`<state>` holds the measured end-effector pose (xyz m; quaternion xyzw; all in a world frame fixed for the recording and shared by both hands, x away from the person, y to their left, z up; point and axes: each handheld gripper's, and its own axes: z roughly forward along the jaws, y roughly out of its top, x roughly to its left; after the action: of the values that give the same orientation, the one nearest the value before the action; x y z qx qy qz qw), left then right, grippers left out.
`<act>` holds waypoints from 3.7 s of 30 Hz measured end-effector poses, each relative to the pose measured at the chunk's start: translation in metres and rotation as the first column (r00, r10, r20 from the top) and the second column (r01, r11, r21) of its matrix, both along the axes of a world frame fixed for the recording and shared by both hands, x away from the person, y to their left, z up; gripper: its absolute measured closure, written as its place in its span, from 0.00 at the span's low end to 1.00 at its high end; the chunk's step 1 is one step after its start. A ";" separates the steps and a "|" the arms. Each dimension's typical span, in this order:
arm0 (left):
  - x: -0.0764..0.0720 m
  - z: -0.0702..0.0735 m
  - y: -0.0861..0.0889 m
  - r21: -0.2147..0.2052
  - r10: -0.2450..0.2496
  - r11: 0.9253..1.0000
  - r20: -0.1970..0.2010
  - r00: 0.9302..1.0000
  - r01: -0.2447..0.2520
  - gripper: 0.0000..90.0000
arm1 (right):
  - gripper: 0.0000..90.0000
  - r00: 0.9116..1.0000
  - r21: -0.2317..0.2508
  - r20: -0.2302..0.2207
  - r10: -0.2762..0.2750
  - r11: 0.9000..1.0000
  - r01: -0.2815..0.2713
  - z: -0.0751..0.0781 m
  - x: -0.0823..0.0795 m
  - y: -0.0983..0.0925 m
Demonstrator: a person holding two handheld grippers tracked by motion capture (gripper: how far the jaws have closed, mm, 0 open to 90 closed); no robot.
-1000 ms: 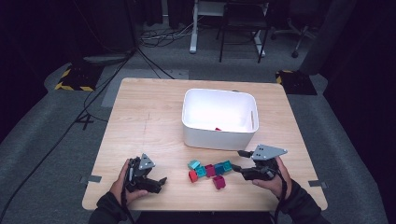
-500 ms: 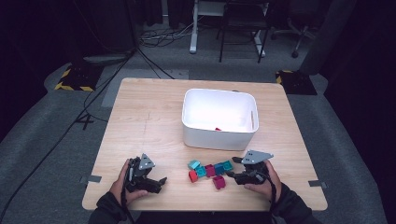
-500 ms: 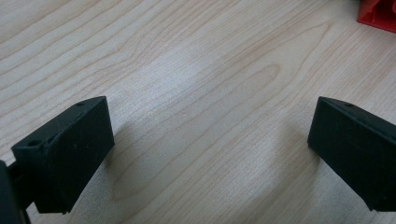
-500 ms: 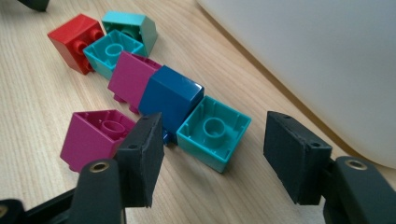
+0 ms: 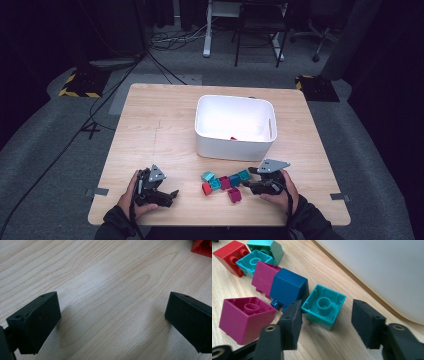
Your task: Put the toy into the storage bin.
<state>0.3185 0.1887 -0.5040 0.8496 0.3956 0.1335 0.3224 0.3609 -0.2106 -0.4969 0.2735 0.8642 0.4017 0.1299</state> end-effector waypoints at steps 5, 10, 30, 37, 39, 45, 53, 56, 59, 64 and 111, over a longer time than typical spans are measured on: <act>0.000 0.000 0.000 0.005 0.003 1.000 0.008 1.000 -0.003 0.01 | 0.62 1.000 -0.013 -0.004 -0.012 1.000 0.012 -0.001 0.003 -0.002; 0.000 0.000 0.000 0.005 0.002 1.000 0.005 1.000 -0.002 0.01 | 0.65 1.000 -0.028 0.002 -0.009 1.000 0.009 -0.002 0.005 -0.003; 0.000 0.000 0.000 0.005 0.002 1.000 0.006 1.000 -0.002 0.01 | 0.66 1.000 -0.021 0.025 -0.013 1.000 0.014 0.004 0.003 -0.013; 0.000 0.000 0.000 0.003 0.001 1.000 0.003 1.000 -0.001 0.01 | 0.66 0.999 0.001 0.039 -0.026 1.000 0.026 0.012 0.000 -0.020; 0.000 0.000 0.000 0.004 0.002 1.000 0.005 1.000 -0.002 0.01 | 0.66 0.998 0.002 0.053 -0.027 1.000 0.027 0.015 -0.002 -0.022; 0.000 0.000 0.000 -0.001 0.001 1.000 0.001 1.000 -0.001 0.01 | 0.66 0.998 0.023 0.060 -0.035 0.999 0.034 0.021 -0.004 -0.026; 0.000 0.000 0.000 0.004 0.001 1.000 0.004 1.000 -0.001 0.01 | 0.66 0.996 0.041 0.081 -0.036 0.999 0.033 0.031 -0.006 -0.032; 0.000 0.000 0.000 -0.001 0.001 1.000 0.000 1.000 -0.001 0.01 | 0.66 0.996 0.053 0.085 -0.036 0.998 0.032 0.035 -0.007 -0.034; 0.000 0.000 0.000 0.003 0.002 1.000 0.006 1.000 -0.002 0.01 | 0.66 0.996 0.071 0.085 -0.038 0.997 0.032 0.039 -0.008 -0.036; 0.000 0.000 0.000 -0.001 0.001 1.000 0.001 1.000 -0.001 0.01 | 0.66 0.994 0.074 0.098 -0.043 0.997 0.035 0.044 -0.009 -0.038; 0.000 0.000 0.000 -0.002 0.001 1.000 0.000 1.000 -0.001 0.01 | 0.66 0.971 0.133 0.222 -0.089 0.989 0.060 0.123 -0.018 -0.058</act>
<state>0.3184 0.1886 -0.5041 0.8491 0.3960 0.1335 0.3231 0.3431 -0.2682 -0.3735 0.2656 0.8059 0.4785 0.2258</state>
